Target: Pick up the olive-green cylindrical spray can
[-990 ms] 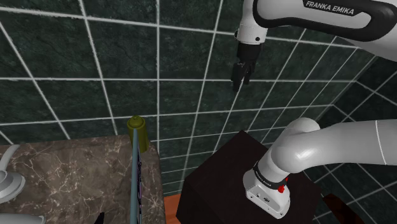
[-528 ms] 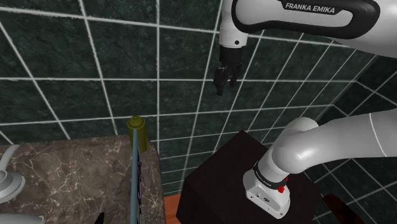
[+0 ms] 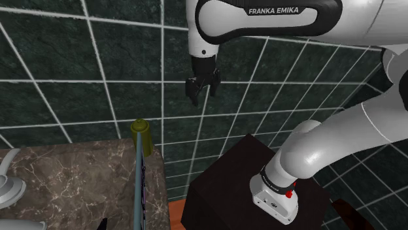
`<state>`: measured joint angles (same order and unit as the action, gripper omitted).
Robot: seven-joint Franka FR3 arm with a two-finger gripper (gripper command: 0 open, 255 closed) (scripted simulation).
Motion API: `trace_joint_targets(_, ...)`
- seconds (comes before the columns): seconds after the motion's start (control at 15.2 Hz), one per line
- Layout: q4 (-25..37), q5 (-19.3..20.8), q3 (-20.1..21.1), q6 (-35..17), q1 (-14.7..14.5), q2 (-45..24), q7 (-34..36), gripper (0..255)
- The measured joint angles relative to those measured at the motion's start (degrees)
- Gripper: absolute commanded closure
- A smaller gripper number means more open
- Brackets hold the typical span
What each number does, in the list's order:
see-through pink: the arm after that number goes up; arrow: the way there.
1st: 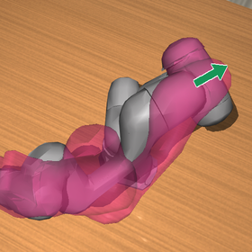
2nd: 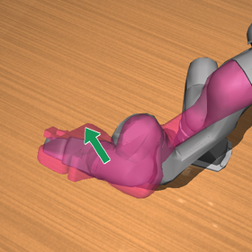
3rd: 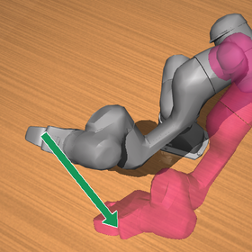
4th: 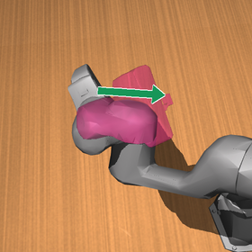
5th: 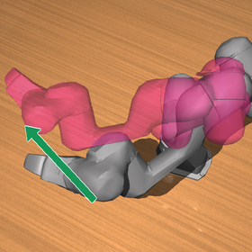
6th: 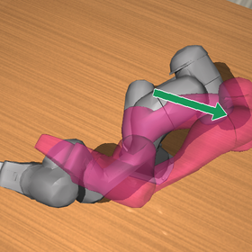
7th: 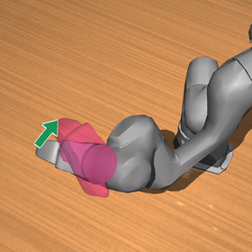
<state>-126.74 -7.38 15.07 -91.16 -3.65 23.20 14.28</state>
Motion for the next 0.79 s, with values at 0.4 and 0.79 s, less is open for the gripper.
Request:
trace_joint_targets(0.4,9.07,1.49,5.93,-2.22,-1.14,-12.53,10.19,0)
trace_joint_targets(0.79,20.65,6.15,9.92,-3.04,-3.57,-27.3,20.59,0)
